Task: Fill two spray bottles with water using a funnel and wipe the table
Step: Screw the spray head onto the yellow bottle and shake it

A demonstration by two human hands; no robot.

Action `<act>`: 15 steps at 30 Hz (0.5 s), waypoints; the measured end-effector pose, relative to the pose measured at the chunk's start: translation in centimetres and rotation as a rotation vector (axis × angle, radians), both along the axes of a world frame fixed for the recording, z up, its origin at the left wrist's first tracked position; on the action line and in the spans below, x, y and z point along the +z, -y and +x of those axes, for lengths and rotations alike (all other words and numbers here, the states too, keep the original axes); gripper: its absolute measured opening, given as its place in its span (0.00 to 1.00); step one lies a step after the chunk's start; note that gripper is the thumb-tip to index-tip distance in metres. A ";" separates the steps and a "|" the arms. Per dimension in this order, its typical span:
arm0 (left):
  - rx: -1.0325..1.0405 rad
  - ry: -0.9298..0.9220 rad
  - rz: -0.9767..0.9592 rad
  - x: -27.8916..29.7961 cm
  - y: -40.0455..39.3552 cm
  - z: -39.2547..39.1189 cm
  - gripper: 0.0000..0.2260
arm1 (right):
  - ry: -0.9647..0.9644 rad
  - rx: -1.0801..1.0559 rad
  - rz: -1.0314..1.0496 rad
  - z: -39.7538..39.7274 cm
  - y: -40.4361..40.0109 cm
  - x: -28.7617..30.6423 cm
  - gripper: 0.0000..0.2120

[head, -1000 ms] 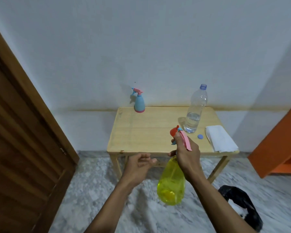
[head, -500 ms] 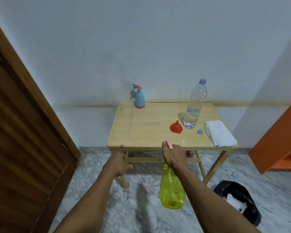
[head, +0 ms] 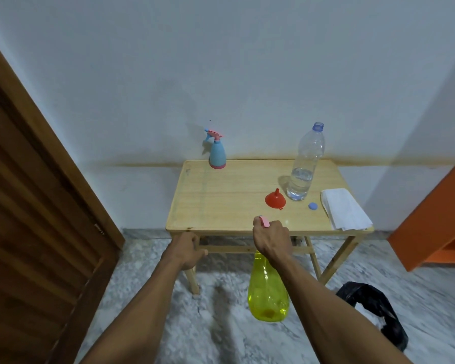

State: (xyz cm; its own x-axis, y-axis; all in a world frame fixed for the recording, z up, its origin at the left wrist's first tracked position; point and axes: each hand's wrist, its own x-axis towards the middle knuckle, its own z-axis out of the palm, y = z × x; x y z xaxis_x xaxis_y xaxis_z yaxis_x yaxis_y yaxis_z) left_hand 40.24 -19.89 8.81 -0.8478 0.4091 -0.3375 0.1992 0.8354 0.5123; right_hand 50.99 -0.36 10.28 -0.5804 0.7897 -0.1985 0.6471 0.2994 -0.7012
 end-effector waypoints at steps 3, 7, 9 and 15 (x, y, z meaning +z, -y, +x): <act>-0.007 -0.001 0.010 0.0 -0.2 -0.3 0.16 | 0.016 0.015 -0.031 -0.3 0.0 -0.2 0.26; -0.015 0.008 0.015 -0.1 -0.1 -0.7 0.15 | -0.047 0.034 -0.048 -0.9 0.2 -0.3 0.26; -0.015 0.001 0.047 -0.1 0.0 -1.0 0.15 | -0.142 0.050 -0.036 -1.3 0.6 0.1 0.23; 0.087 0.136 0.327 -1.0 -1.6 -1.0 0.19 | -0.557 0.020 -0.141 -2.0 1.1 2.5 0.19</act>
